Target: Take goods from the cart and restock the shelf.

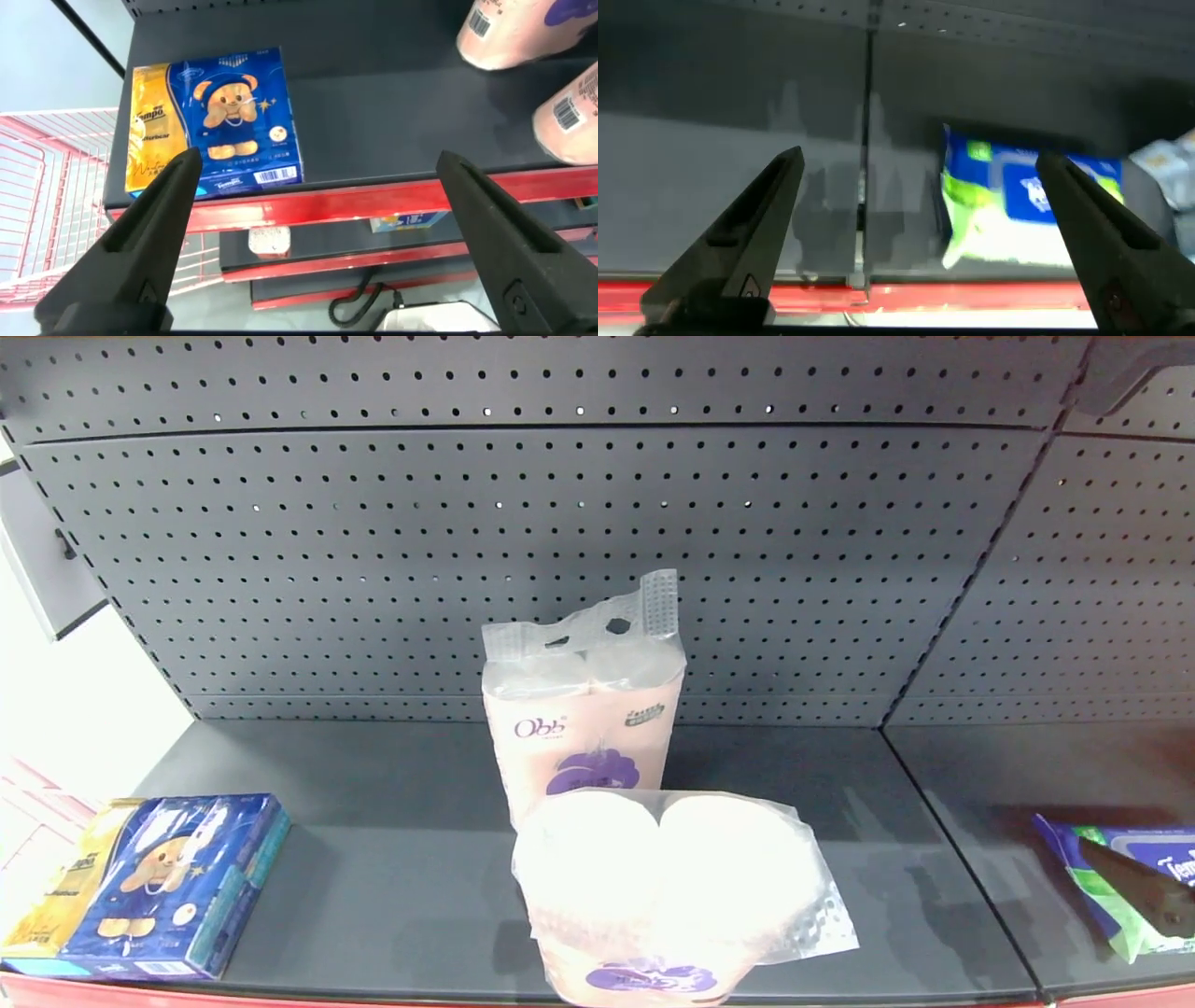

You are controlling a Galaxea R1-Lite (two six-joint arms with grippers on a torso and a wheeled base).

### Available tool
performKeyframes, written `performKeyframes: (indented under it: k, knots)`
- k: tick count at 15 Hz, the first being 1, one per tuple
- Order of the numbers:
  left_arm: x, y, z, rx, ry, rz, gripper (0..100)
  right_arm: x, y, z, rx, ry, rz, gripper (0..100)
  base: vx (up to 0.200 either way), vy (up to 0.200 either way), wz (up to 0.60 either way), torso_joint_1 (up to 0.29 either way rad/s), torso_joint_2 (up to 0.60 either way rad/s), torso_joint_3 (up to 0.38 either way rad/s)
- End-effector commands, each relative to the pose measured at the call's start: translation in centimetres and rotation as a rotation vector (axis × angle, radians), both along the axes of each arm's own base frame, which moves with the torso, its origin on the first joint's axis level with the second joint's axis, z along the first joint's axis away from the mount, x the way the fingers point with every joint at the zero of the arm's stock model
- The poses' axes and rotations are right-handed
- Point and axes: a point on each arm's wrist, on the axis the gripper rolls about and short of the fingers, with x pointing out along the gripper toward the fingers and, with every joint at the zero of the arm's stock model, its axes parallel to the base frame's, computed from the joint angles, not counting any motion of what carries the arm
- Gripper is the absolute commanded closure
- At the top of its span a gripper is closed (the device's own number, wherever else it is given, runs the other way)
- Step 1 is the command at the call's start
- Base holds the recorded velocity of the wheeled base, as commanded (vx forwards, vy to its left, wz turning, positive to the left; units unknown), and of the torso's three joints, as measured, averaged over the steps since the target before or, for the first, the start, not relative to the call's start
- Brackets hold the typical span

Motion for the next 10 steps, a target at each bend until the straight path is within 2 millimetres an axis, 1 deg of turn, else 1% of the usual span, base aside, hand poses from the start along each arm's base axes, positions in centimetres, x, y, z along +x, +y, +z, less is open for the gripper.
performKeyframes:
  k: [1,2,3,4,6,8,10]
  knots:
    - [-0.3,0.1,0.0,-0.002,-0.015,0.001,0,2.6,2.8,-0.2,0.117,0.103,0.141,0,0.0,0.0,0.0,0.0,0.0,0.0]
    - [-0.3,0.1,0.0,-0.002,-0.018,0.001,0,3.5,3.8,-0.6,0.183,0.153,0.139,0,0.0,0.0,0.0,0.0,0.0,0.0]
    - [-0.3,0.1,0.1,-0.002,-0.018,0.001,0,4.1,4.4,-1.0,0.187,0.183,0.132,0,0.0,0.0,0.0,0.0,0.0,0.0]
    - [-0.3,0.1,0.1,-0.003,-0.023,0.001,0,4.4,5.5,-1.6,0.186,0.227,0.164,0,0.0,0.0,0.0,0.0,0.0,0.0]
    - [-0.5,0.1,0.1,-0.004,-0.029,0.001,0,4.3,7.1,-2.6,0.181,0.289,0.235,0,0.0,0.0,0.0,0.0,0.0,0.0]
    - [-0.5,0.1,0.1,-0.006,-0.035,0.0,0,4.5,8.4,-3.9,0.139,0.357,0.278,0,0.0,0.0,0.0,0.0,0.0,0.0]
    - [-0.5,0.1,0.1,-0.006,-0.036,0.0,0,4.6,9.2,-4.3,0.12,0.382,0.309,0,0.0,0.0,0.0,0.0,0.0,0.0]
